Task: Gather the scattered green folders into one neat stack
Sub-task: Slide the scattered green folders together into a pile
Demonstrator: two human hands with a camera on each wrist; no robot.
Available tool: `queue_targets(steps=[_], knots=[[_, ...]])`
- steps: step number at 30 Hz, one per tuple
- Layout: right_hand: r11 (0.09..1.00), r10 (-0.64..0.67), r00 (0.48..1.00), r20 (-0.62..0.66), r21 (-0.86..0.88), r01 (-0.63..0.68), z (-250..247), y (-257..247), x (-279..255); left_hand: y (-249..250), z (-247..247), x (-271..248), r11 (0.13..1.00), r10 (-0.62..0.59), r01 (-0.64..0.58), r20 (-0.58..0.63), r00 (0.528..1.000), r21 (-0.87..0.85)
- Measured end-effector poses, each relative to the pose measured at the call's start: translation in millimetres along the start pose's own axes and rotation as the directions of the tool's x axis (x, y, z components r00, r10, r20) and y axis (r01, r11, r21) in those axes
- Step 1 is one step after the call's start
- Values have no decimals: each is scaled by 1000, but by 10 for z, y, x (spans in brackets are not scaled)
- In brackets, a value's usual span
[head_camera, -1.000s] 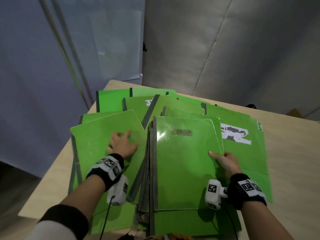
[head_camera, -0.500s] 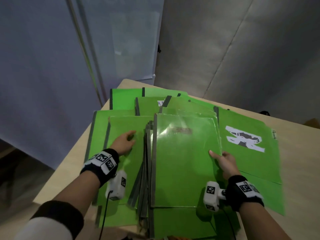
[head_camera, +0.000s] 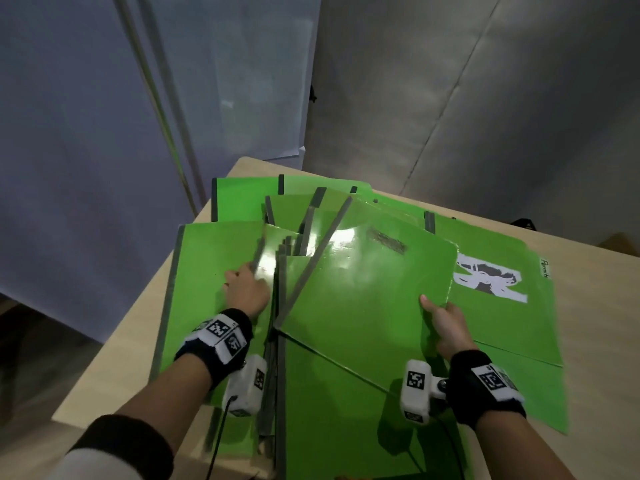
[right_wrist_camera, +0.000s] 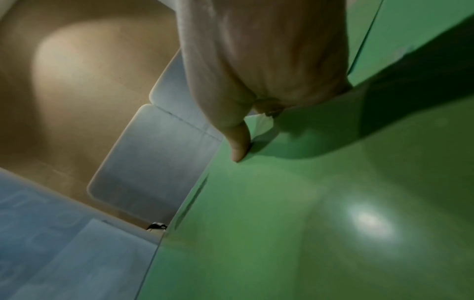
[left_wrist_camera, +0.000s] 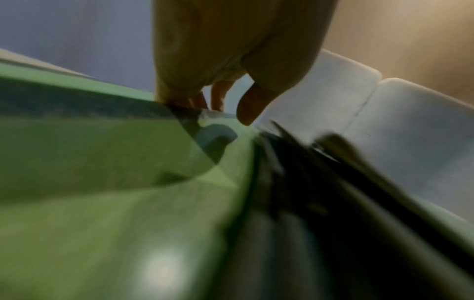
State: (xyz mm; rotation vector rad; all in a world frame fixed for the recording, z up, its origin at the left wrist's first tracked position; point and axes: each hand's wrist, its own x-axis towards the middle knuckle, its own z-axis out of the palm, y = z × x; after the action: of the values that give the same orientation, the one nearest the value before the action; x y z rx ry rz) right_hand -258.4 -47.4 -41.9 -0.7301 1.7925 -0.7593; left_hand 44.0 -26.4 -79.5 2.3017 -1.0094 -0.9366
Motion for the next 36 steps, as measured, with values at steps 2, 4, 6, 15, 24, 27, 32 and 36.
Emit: queue_targets(steps=[2,4,6,15,24,27,32,36], knots=[[999,-19,999,32,-35,20,75,-39,-6,141,86,-74,994,11,-5,63,998,-105],[995,-48,997,53,-84,52,95,-58,-33,265,12,-254,989,-11,17,46,999,-144],[991,-57,995,81,-114,66,73,-59,-75,310,-44,-335,976,-56,60,29,998,-210],[964,-103,966,238,-215,156,166,-111,-99,353,-114,-279,890,-69,171,247,967,-422],[864,-250,951,183,-401,304,165,-97,-57,213,-240,-200,928,44,65,281,959,-367],[874,-233,952,199,-385,295,97,-18,-24,160,-301,-192,960,-10,122,406,914,-251],[734,-145,988,-62,-676,65,-107,30,138,212,-203,-211,969,-62,148,389,919,-196],[745,-108,992,-62,-666,40,-72,-10,133,214,-139,-260,967,-49,135,363,930,-216]])
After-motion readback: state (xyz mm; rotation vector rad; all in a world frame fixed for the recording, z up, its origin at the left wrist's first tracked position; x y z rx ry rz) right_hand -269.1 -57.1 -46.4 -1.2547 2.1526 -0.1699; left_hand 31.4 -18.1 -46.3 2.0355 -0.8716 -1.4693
